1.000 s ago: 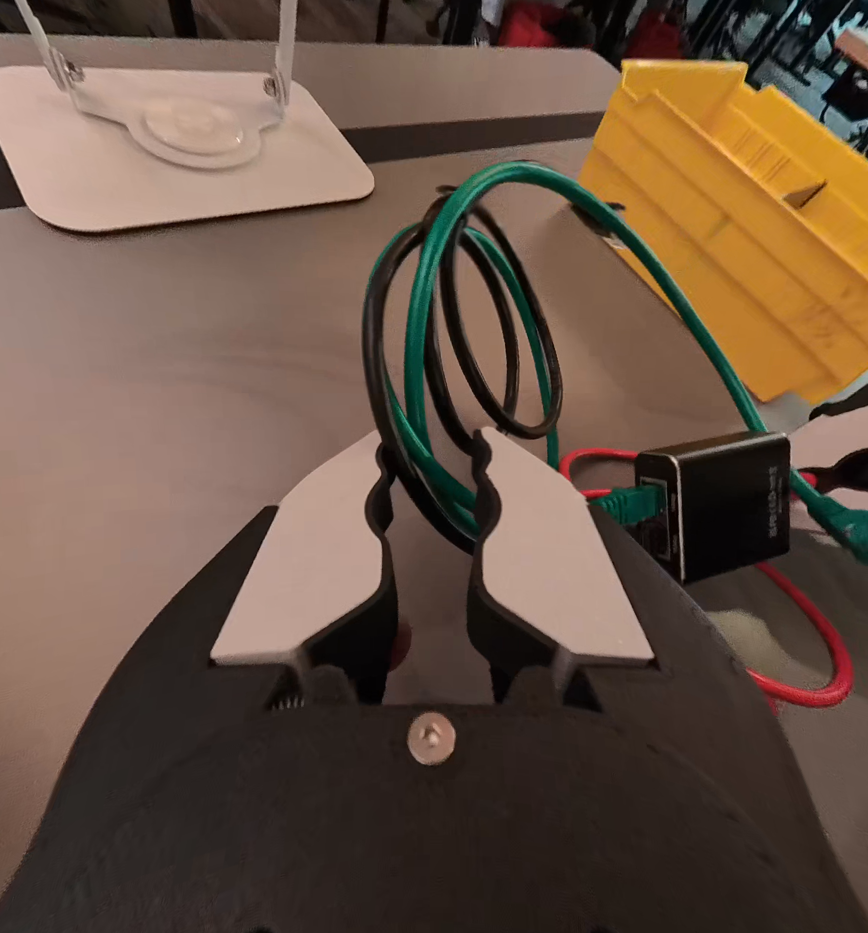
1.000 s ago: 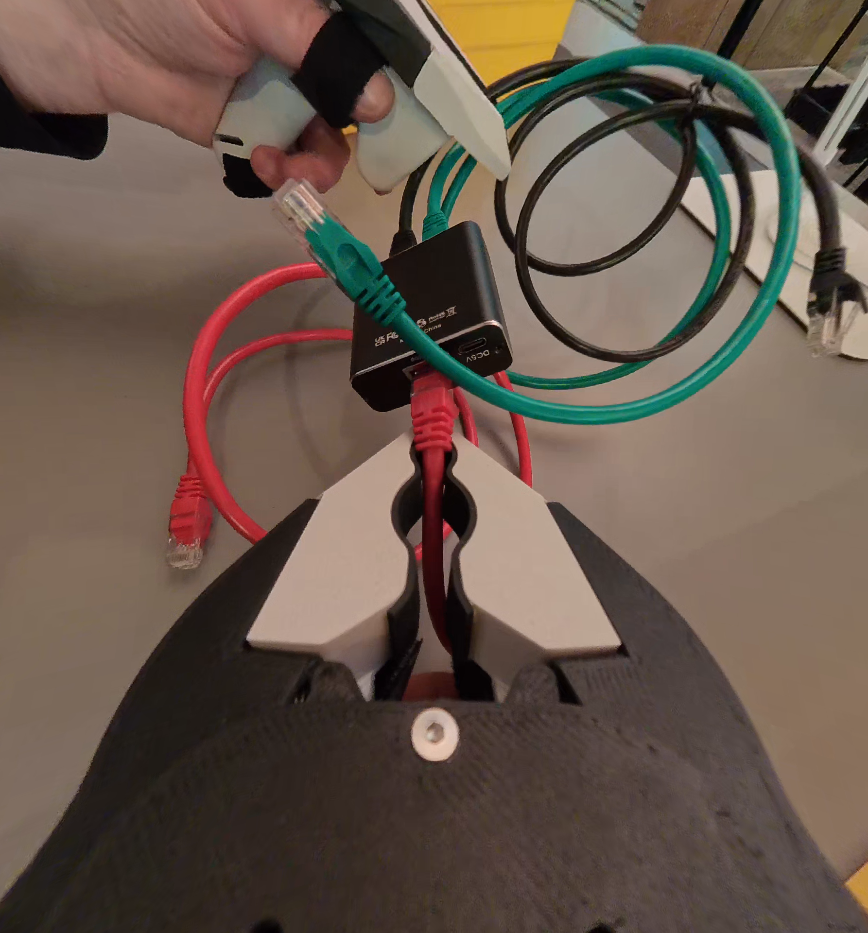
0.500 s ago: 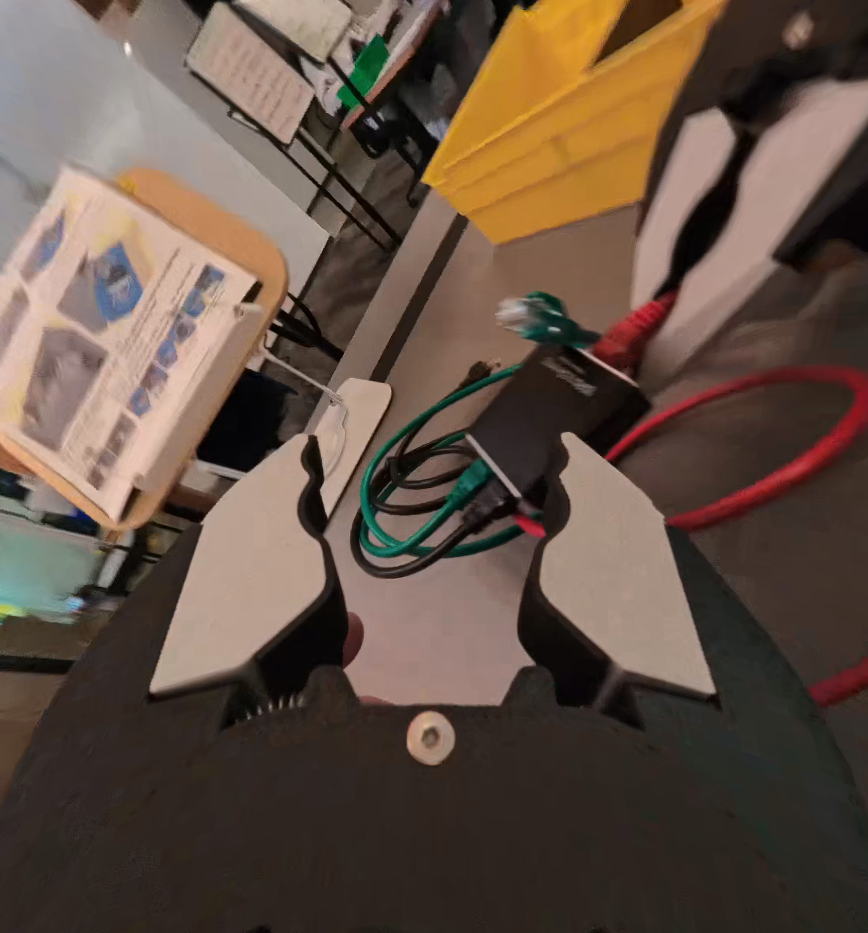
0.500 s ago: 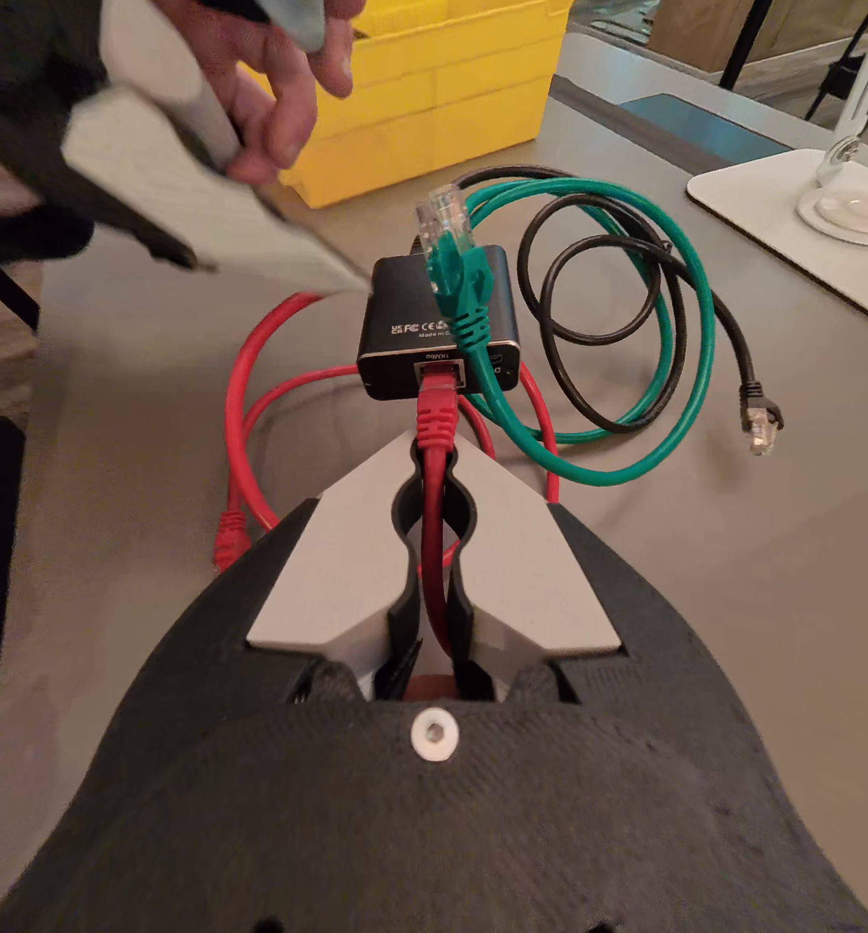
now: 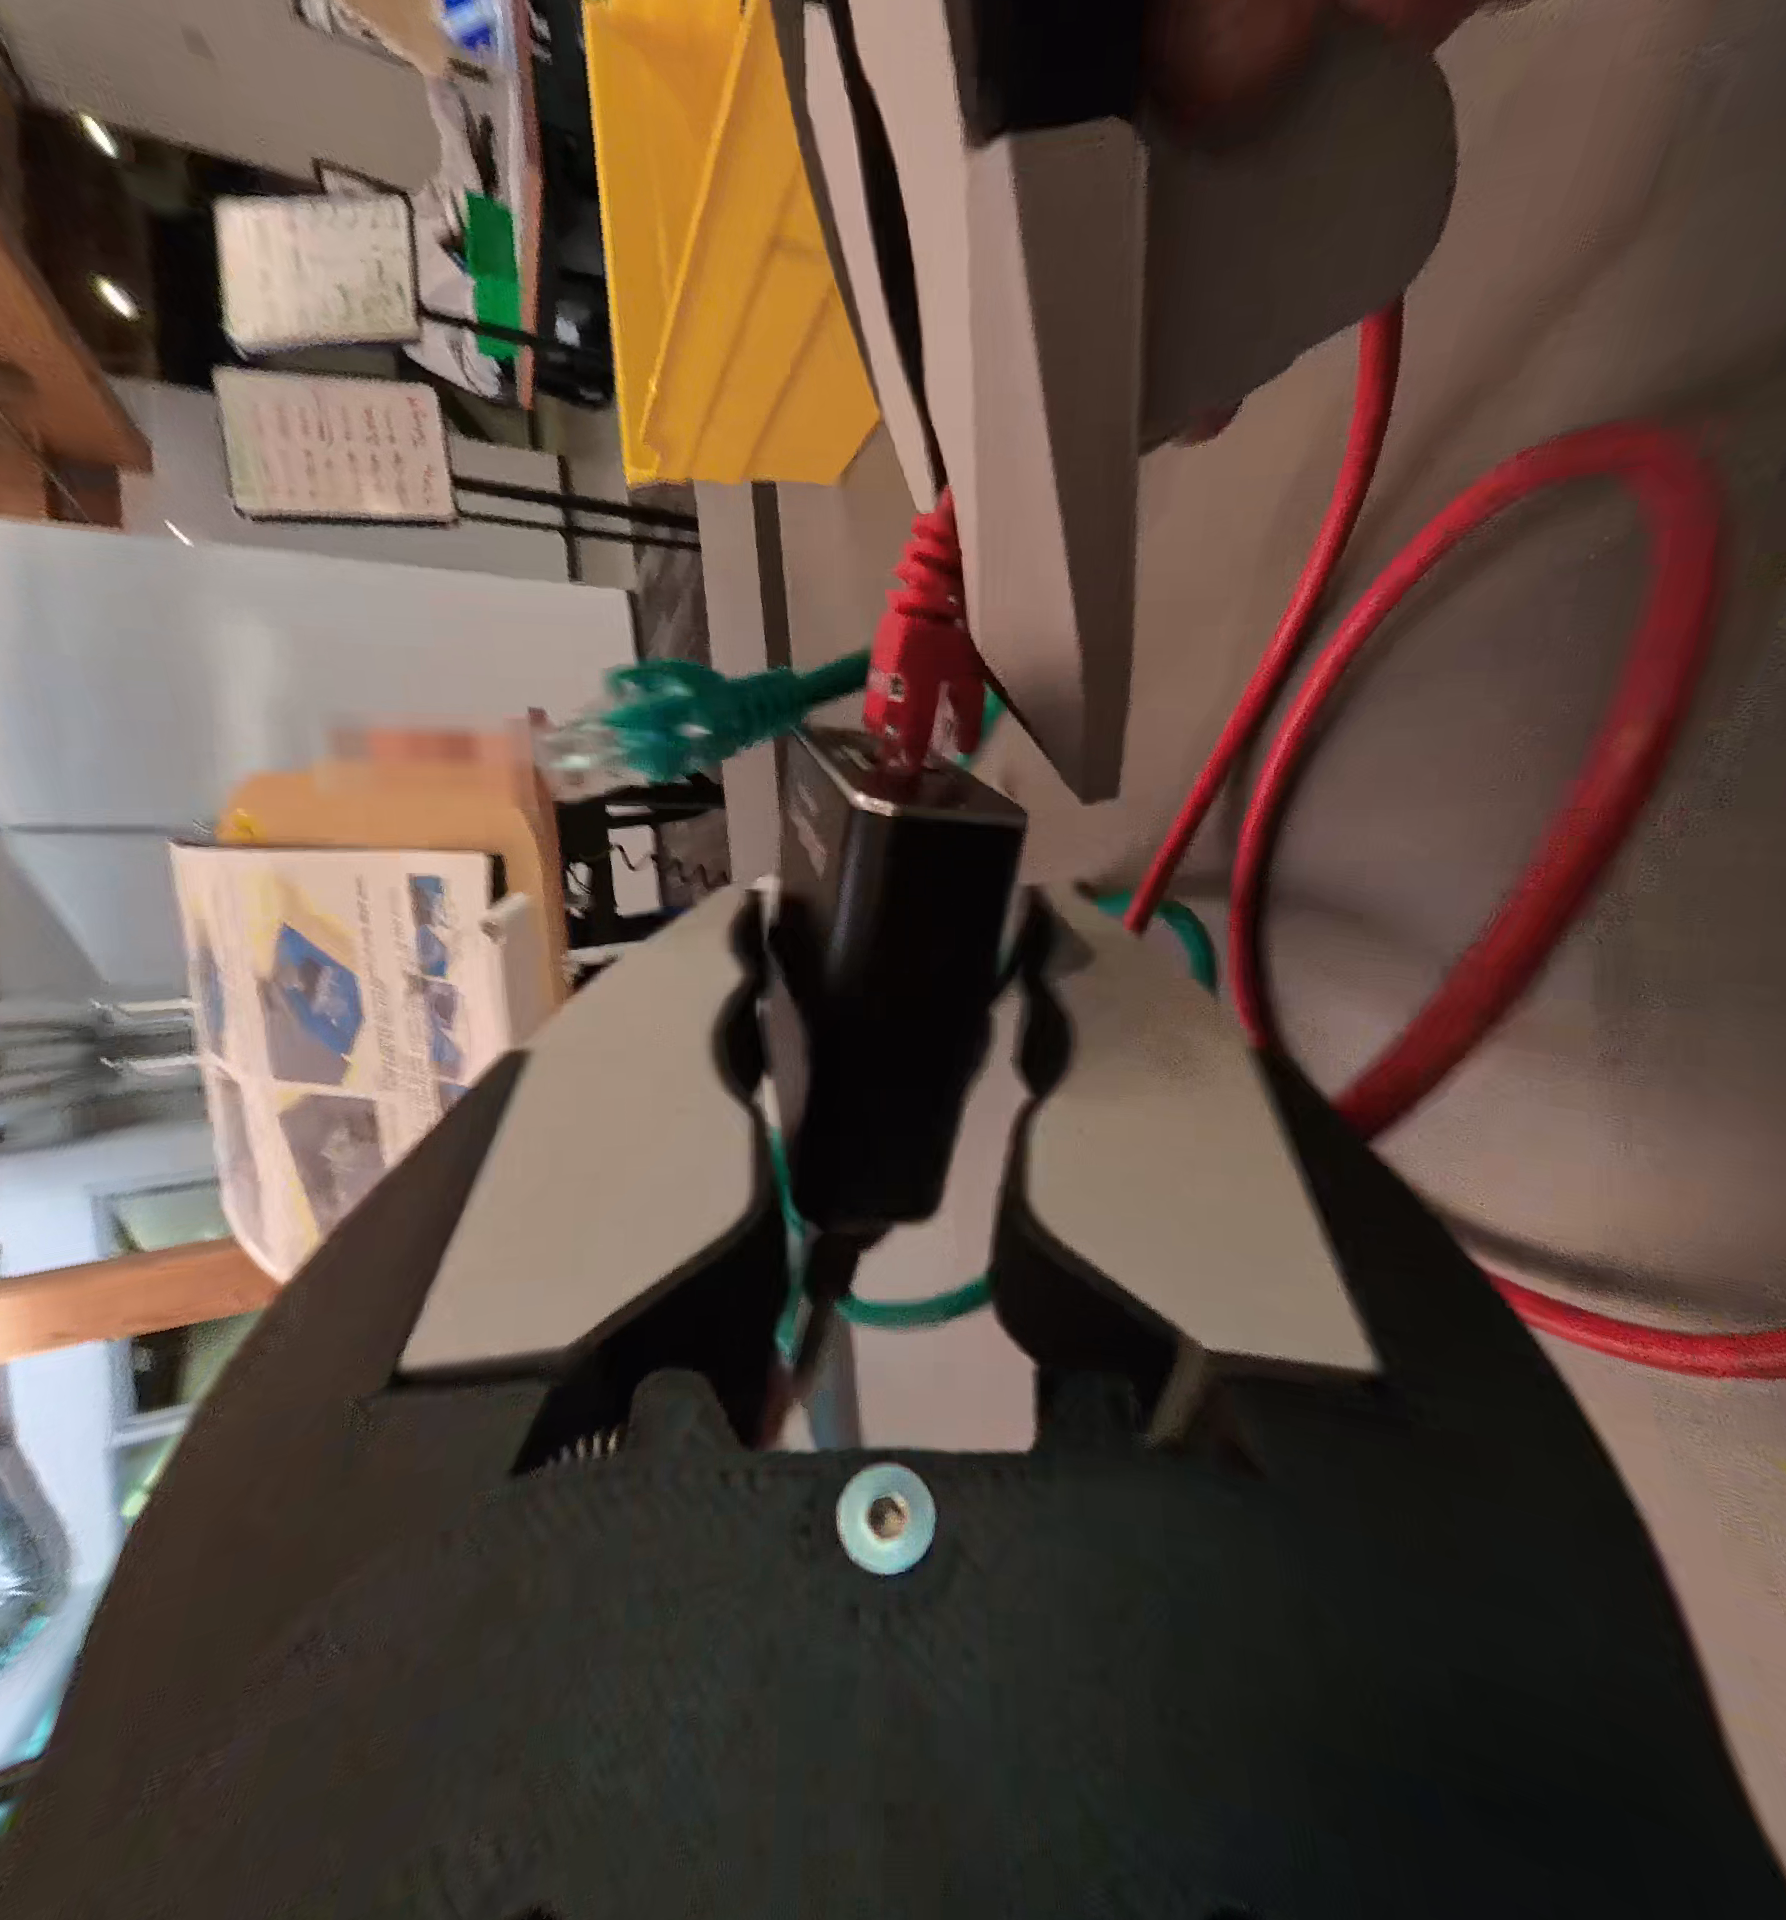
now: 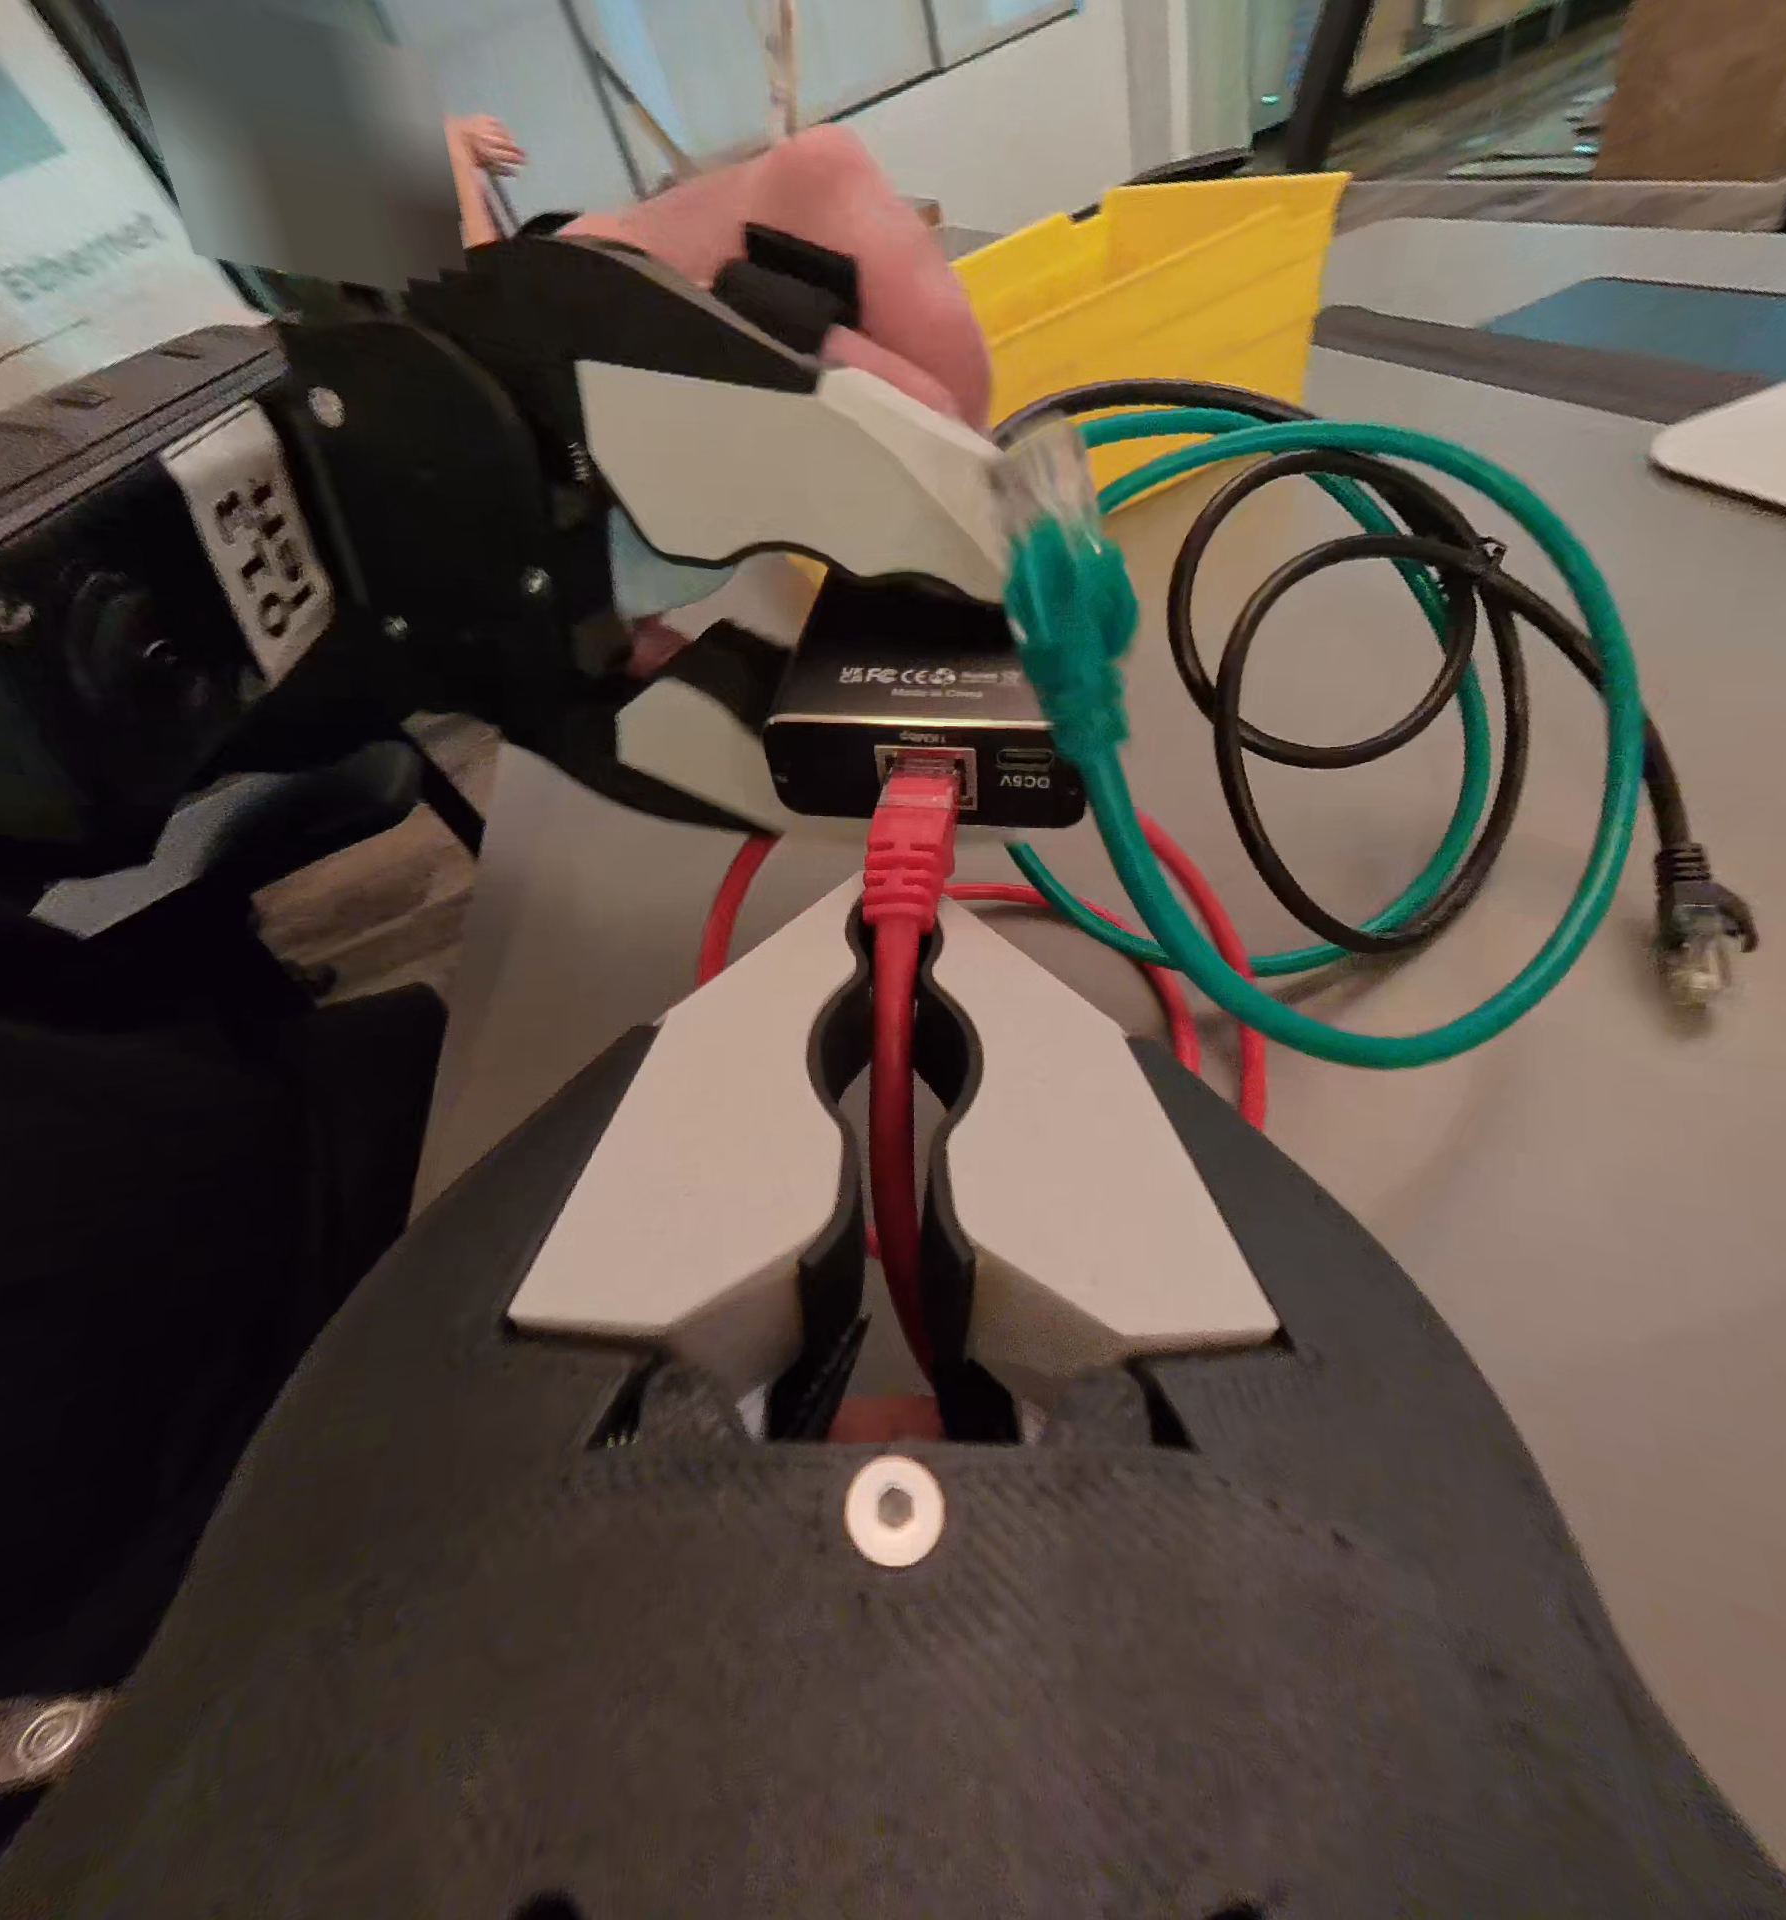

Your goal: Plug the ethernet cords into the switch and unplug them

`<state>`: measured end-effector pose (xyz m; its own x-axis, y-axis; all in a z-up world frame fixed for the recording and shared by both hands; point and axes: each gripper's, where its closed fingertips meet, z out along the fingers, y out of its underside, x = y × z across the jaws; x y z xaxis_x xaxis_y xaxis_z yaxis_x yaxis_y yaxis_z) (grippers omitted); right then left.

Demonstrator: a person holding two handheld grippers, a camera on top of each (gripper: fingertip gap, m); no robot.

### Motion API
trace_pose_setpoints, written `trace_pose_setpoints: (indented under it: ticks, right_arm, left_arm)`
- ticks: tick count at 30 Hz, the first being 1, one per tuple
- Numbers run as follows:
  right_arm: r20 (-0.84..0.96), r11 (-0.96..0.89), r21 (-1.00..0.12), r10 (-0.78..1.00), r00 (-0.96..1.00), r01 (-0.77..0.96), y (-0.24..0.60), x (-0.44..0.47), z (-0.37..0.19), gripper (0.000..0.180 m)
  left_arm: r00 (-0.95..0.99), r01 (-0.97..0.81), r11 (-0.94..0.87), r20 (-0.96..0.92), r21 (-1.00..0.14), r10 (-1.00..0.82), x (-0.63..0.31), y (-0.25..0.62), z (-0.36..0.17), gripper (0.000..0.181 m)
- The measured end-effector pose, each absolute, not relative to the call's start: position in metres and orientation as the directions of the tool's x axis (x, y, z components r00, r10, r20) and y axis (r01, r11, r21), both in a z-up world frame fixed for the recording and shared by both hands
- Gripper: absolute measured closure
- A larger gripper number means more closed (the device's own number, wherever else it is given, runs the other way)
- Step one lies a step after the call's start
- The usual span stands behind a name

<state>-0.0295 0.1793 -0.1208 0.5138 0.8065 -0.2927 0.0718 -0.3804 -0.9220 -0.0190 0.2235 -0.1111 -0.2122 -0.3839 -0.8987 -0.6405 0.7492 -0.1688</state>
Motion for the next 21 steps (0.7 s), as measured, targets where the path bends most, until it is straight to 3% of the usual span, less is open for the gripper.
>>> trace_pose_setpoints:
  ticks: [1,3,7,12,16,21]
  right_arm:
    - [-0.287,-0.372,-0.925,0.819,0.498,0.078,0.176,-0.032,-0.119,0.180]
    - [-0.265,-0.349,-0.934,0.821,0.506,0.076,0.177,-0.031,-0.116,0.180]
    - [-0.103,-0.236,-0.964,0.759,0.643,0.124,0.196,-0.014,-0.110,0.148]
    - [0.280,-0.017,-0.930,0.615,0.737,0.367,0.207,0.007,-0.090,0.138]
    - [0.587,0.113,-0.782,0.464,0.664,0.613,0.212,0.002,-0.086,0.133]
    - [0.802,0.112,-0.567,0.305,0.514,0.816,0.231,0.005,-0.101,0.154]
  left_arm:
    - [-0.222,-0.616,0.774,-0.911,-0.146,-0.348,-0.016,0.222,-0.107,0.149]
    - [-0.274,-0.615,0.782,-0.904,-0.097,-0.328,-0.016,0.225,-0.106,0.154]
    - [-0.400,-0.631,0.775,-0.841,-0.035,-0.364,-0.019,0.235,-0.105,0.153]
    - [-0.616,-0.647,0.758,-0.645,0.086,-0.453,-0.028,0.249,-0.099,0.154]
    - [-0.722,-0.671,0.730,-0.340,0.131,-0.602,-0.037,0.253,-0.105,0.155]
    - [-0.701,-0.707,0.697,0.013,0.119,-0.713,-0.040,0.256,-0.106,0.154]
